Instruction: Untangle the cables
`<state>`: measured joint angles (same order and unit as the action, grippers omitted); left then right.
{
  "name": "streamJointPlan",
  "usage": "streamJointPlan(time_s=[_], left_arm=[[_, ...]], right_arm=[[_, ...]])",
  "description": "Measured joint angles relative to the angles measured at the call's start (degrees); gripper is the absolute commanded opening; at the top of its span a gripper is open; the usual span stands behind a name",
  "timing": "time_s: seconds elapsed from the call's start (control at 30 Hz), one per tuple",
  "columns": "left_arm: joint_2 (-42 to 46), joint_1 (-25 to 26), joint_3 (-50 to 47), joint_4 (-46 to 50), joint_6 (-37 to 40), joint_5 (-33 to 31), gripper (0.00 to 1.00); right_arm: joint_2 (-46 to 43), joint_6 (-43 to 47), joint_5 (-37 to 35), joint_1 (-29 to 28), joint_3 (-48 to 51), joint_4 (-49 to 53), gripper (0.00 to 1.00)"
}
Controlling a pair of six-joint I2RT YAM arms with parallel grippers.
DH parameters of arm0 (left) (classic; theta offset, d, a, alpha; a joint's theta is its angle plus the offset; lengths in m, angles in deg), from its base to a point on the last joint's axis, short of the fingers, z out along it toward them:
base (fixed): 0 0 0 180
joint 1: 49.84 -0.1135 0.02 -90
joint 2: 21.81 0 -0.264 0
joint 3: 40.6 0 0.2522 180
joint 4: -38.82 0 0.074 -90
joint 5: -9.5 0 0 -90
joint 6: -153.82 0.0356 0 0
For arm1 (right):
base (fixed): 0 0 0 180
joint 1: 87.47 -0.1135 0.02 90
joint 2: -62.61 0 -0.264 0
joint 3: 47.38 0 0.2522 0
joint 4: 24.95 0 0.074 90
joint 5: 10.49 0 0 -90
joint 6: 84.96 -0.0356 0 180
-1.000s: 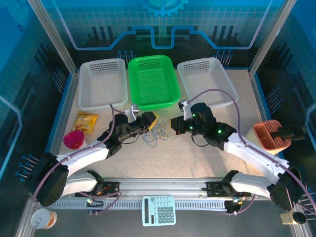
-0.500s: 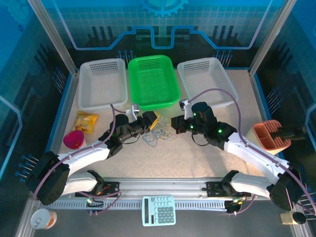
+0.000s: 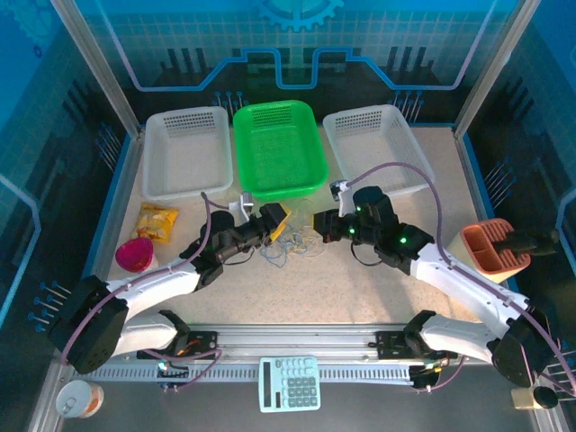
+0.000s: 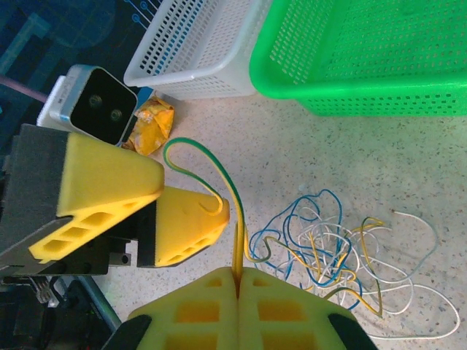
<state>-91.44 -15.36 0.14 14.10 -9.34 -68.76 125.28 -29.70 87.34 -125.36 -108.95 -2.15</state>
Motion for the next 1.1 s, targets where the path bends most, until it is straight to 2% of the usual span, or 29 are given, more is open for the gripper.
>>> streamJointPlan(time_s=[0.4, 0.53, 0.7, 0.83, 0.93, 1.1], left_arm=[[-1.29, 0.26, -0.09, -2.78, -0.33, -0.11, 0.50], [-1.86, 0.37, -0.09, -3.89, -0.50, -0.13, 0.33], [-2.93, 0.59, -0.09, -4.96, -0.39, -0.13, 0.00], [-2.95, 0.50, 0.09, -4.39, 1.27, -0.31, 0.00], [-2.10, -0.02, 2.01, -0.20, 3.45, -0.35, 0.00], [0.90, -0.57, 9.66, 8.79, 8.90, -0.31, 0.00]], right_arm=[[0.04, -1.31, 0.83, 0.09, 0.92, -1.68, 0.00], [0.70, -1.36, 1.29, 0.09, 1.22, -2.75, 0.00], [1.38, -1.57, 1.66, 0.11, 2.71, -4.07, 0.00], [1.92, -1.49, 1.60, 0.48, 4.83, -4.50, 0.00], [2.54, -1.49, 1.22, 1.22, 6.56, -4.83, 0.11], [3.80, -1.33, 0.83, 2.16, 9.62, -5.57, 0.42]])
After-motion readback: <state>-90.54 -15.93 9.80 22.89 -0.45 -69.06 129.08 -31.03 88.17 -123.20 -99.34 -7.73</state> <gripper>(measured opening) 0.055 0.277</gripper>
